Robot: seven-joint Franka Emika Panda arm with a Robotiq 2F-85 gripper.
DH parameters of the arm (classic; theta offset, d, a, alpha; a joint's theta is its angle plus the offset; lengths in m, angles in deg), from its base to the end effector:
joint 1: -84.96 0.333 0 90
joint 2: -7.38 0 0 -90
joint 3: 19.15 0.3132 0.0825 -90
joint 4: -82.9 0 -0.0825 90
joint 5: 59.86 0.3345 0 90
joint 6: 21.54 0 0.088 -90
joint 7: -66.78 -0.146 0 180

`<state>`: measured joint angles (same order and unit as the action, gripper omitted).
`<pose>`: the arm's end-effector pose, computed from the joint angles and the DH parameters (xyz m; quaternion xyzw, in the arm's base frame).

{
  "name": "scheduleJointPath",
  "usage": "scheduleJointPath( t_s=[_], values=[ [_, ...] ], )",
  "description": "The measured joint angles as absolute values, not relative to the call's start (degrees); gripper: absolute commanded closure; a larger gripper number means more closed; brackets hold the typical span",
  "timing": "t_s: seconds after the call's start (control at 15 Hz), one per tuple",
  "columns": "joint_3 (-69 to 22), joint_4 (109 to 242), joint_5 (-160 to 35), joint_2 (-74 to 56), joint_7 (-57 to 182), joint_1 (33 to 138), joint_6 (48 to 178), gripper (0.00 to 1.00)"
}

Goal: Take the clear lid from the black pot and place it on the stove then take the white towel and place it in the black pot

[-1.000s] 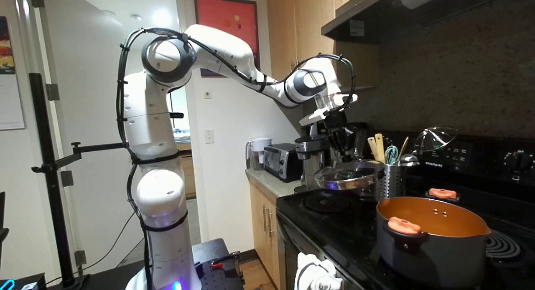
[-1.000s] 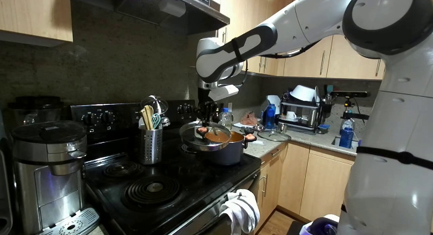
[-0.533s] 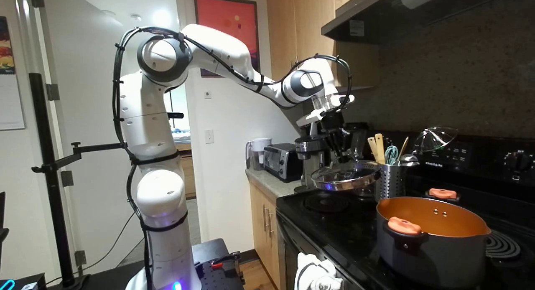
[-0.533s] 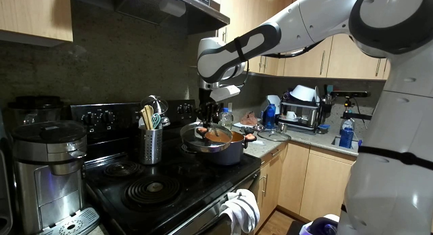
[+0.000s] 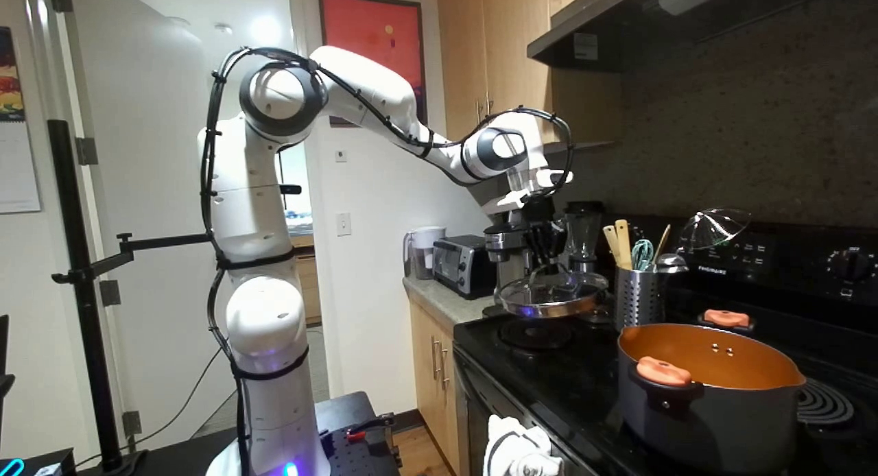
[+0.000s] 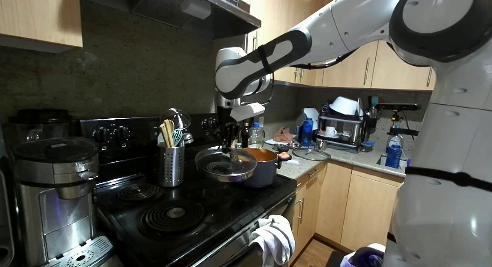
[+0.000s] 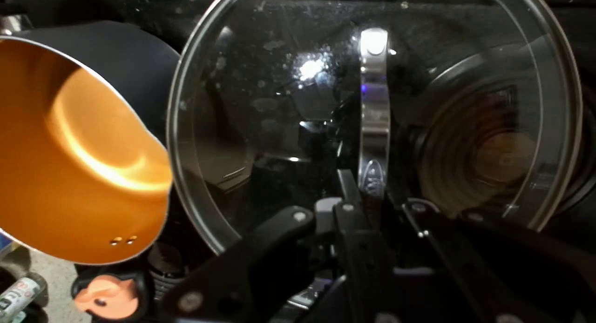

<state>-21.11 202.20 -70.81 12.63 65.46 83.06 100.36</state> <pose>0.4981 -0.0487 0.4601 0.9942 -0.0002 0.0663 0.0842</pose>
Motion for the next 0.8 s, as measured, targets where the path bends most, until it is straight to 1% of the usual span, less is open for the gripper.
scheduleJointPath(
  t_s=[0.27, 0.8],
  values=[
    [-19.3, 202.2, -70.9, 10.0, 65.3, 84.8, 100.4, 0.96],
    [-20.6, 202.1, -71.0, 3.0, 65.3, 84.3, 100.7, 0.96]
  ],
)
